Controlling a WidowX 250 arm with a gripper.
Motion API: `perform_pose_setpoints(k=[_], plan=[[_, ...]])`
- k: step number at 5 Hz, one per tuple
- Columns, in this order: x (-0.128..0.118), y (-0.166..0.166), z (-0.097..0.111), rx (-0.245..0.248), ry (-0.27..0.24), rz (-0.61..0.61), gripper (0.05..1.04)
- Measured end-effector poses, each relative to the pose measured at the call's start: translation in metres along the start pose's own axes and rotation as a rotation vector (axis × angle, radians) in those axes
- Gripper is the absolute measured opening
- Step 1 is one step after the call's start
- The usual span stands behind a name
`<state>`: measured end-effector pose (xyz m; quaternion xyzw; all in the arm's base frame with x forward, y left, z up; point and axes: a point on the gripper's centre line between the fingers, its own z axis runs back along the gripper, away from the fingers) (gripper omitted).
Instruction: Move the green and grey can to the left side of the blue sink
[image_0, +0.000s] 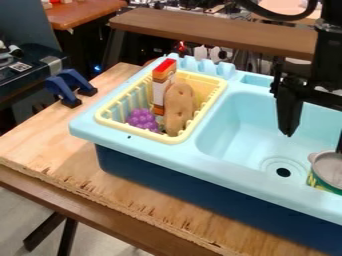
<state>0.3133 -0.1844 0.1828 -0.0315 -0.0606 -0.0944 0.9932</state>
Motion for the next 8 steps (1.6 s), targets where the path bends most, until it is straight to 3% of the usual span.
perform_pose_setpoints(k=[1, 2, 3, 4, 5, 7, 8], plan=[[-0.001, 0.001, -0.014, 0.013, 0.038, 0.002, 1.001], [0.004, -0.005, -0.018, -0.022, 0.008, -0.014, 1.001], [0.008, -0.007, -0.035, -0.03, 0.029, -0.02, 1.001], [0.014, -0.012, -0.035, -0.078, 0.003, -0.036, 1.001], [0.023, -0.017, -0.045, -0.083, 0.026, -0.047, 1.001], [0.03, -0.02, -0.048, -0.084, 0.019, -0.048, 1.001], [0.028, -0.017, -0.049, -0.062, 0.029, -0.044, 1.001]])
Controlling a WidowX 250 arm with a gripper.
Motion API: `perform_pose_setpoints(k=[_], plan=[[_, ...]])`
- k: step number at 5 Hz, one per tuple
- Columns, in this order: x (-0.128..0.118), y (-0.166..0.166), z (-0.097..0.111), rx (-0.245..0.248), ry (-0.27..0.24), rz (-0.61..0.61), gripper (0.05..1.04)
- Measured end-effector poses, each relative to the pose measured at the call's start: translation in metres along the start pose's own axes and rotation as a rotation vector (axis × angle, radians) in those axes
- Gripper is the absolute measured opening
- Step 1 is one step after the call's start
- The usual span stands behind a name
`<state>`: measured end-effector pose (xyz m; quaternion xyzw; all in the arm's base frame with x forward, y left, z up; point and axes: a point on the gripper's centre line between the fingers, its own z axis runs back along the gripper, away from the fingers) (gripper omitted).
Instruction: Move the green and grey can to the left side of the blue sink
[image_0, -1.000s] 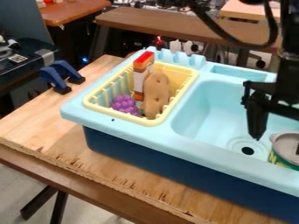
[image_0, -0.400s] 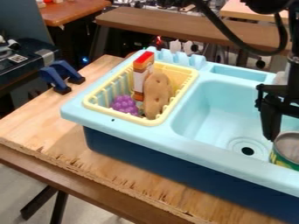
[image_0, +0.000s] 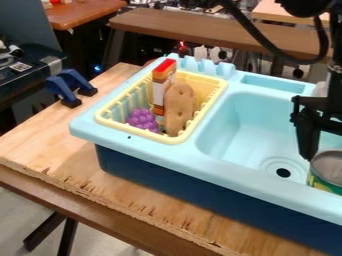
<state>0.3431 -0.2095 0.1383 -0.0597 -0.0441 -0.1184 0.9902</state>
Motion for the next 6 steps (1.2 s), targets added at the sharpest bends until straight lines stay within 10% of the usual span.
perform_pose_setpoints(k=[4, 6], plan=[[-0.021, 0.006, -0.011, 0.033, 0.072, 0.031, 1.001], [-0.028, 0.06, -0.001, 0.143, 0.141, 0.174, 1.001]])
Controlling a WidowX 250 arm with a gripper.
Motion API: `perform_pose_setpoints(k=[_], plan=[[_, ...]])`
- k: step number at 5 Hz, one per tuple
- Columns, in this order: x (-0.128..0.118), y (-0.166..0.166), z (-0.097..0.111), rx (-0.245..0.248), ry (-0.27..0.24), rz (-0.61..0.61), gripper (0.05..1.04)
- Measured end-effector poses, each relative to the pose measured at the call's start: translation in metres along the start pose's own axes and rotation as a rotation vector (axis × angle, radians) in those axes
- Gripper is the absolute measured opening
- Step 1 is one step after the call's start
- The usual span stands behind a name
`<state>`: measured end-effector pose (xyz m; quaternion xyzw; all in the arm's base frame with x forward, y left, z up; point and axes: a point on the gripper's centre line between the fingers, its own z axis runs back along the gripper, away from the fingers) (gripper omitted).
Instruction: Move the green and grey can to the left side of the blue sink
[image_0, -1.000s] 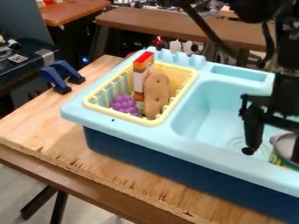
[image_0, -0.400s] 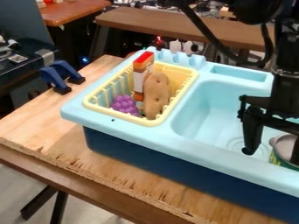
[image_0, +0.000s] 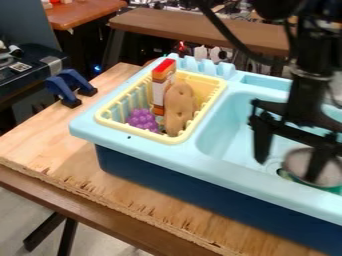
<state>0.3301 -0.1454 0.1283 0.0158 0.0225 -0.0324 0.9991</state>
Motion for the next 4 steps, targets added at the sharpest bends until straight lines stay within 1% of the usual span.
perform_pose_setpoints(k=[1, 2, 4], plan=[[-0.006, 0.031, -0.001, 0.013, 0.041, 0.094, 1.001], [-0.011, 0.051, -0.002, 0.013, 0.053, 0.155, 1.001], [-0.012, 0.062, -0.002, 0.041, 0.052, 0.179, 1.001]])
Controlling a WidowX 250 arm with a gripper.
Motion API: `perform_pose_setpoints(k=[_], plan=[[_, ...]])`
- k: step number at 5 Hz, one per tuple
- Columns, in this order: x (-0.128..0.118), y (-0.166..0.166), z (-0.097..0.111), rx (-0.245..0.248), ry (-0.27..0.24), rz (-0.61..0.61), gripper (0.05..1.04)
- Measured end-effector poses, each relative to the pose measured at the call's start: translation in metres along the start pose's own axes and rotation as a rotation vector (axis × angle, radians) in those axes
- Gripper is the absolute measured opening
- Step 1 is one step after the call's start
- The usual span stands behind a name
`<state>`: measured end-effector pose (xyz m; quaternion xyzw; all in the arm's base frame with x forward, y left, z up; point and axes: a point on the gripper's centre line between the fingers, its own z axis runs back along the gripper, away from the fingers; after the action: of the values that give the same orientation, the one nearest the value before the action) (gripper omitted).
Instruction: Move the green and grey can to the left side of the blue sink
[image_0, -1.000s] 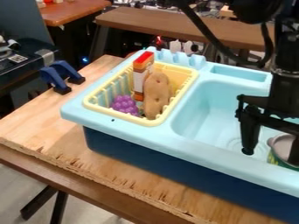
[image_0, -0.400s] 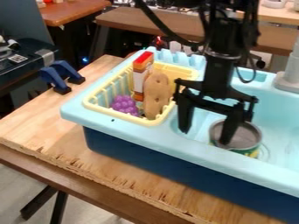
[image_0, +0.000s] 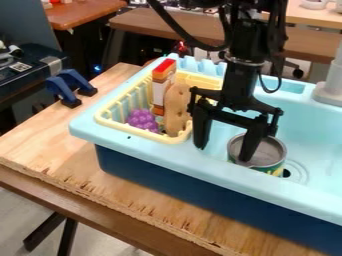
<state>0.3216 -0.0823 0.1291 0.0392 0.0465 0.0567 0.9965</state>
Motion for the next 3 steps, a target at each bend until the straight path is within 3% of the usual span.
perform_pose_setpoints(k=[2, 3], plan=[[-0.004, 0.015, 0.008, 0.088, 0.04, 0.023, 1.001], [0.0, 0.037, 0.017, 0.175, 0.082, 0.083, 1.0]])
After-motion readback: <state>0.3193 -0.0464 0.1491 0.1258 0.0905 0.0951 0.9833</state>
